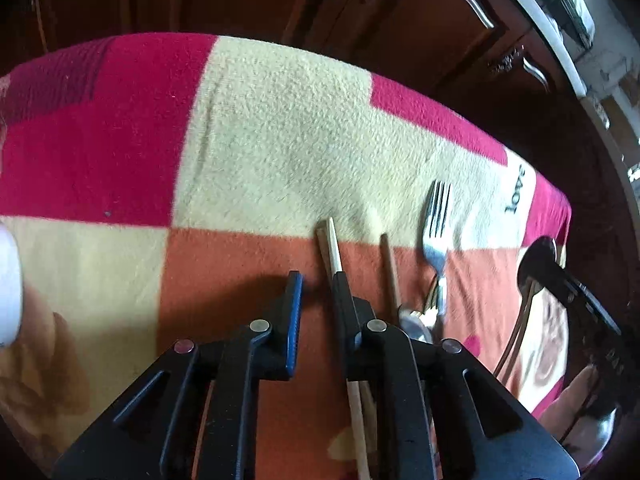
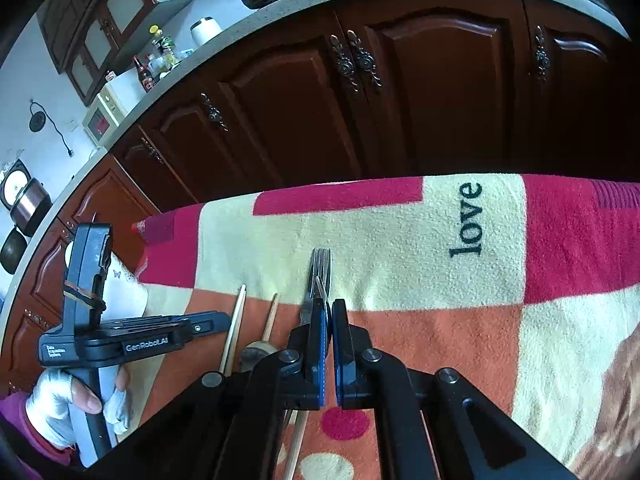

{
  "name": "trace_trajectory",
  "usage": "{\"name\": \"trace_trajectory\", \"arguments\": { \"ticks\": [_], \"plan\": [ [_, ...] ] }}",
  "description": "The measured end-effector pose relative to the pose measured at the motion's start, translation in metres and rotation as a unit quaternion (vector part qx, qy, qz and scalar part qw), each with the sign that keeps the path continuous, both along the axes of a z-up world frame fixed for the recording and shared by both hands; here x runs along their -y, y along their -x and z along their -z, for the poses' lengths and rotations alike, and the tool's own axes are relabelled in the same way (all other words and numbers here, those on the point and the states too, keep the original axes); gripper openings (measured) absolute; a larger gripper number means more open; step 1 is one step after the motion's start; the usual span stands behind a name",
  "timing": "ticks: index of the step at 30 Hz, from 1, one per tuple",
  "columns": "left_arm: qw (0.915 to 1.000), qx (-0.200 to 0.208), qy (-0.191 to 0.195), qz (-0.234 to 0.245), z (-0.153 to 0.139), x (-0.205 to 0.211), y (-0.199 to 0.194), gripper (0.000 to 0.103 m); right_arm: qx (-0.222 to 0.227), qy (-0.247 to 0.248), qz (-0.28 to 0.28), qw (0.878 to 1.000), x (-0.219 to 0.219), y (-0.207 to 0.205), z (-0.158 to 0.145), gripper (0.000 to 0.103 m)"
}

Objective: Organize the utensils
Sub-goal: 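Lift and carry chopstick and metal spoon over the white cup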

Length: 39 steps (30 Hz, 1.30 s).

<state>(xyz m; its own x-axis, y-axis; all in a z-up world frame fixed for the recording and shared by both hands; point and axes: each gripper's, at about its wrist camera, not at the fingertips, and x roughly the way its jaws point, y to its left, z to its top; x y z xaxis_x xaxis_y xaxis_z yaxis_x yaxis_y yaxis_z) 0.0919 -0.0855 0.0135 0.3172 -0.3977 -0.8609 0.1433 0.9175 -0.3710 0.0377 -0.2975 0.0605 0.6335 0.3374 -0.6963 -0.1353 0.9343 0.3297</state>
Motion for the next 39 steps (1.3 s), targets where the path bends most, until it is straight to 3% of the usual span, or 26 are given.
{"name": "trace_trajectory", "arguments": {
  "ticks": [2,10,12,13,14,27,39],
  "plan": [
    [0.9999,-0.012,0.007,-0.005,0.002,0.003,-0.004,0.030,0.004,-0.005,0.002,1.000,0.003,-0.002,-0.003,0.003],
    [0.9999,0.002,-0.009,0.007,0.000,0.013,-0.001,0.034,0.010,-0.018,0.018,1.000,0.012,-0.013,-0.007,0.003],
    [0.9993,0.010,-0.030,0.018,0.000,0.017,0.001,0.029,0.012,-0.032,0.026,0.999,0.015,-0.016,-0.009,0.003],
    [0.9987,0.012,-0.045,0.022,0.000,0.019,0.001,0.013,0.012,-0.038,0.027,0.999,0.017,-0.016,-0.010,0.003],
    [0.9987,0.010,-0.043,0.025,0.001,0.021,0.002,0.008,0.014,-0.046,0.028,0.998,0.018,-0.017,-0.012,0.003],
    [0.9996,0.008,0.016,0.022,-0.011,-0.024,0.023,0.006,0.012,-0.047,0.013,0.999,0.010,-0.004,-0.014,0.003],
    [0.9951,0.088,0.023,0.037,-0.087,-0.053,0.068,0.005,0.042,-0.024,-0.025,0.998,-0.021,0.029,-0.055,0.003]
  ]
}}
